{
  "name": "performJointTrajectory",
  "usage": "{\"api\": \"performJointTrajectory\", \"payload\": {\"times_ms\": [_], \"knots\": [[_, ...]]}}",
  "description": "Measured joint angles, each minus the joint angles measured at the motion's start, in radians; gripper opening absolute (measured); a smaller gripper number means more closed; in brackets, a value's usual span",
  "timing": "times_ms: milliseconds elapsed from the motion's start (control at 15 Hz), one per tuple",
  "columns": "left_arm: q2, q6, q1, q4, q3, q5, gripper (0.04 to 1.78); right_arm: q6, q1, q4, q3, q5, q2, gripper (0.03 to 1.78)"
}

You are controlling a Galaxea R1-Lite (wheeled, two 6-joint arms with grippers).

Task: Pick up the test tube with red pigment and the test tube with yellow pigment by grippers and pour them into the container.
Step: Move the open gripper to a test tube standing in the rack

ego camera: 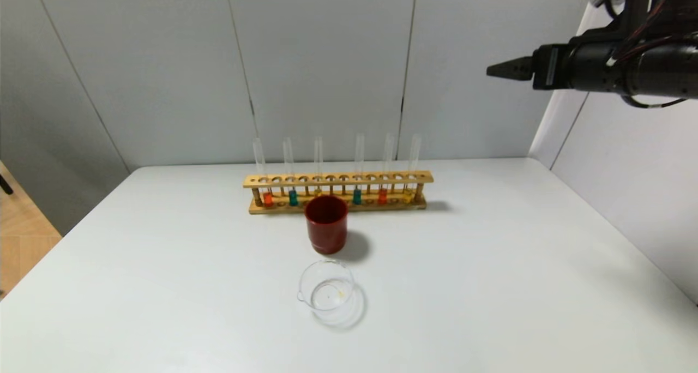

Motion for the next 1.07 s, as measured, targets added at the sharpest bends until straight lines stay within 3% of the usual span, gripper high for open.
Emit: {"api": "performJointTrajectory", "payload": {"times_ms": [333, 733, 1067], "knots": [[0.000, 0.000, 0.000, 0.000, 0.000, 0.000, 1.71, -0.002, 0.064, -0.286, 0.224, 0.002, 0.065, 1.71], [0.000, 0.000, 0.000, 0.000, 0.000, 0.000, 1.71, -0.011, 0.123, -0.326, 0.314, 0.003, 0.113, 1.71], [0.000, 0.000, 0.000, 0.000, 0.000, 0.000, 1.71, -0.012, 0.140, -0.467, 0.340, 0.000, 0.182, 1.71]]}}
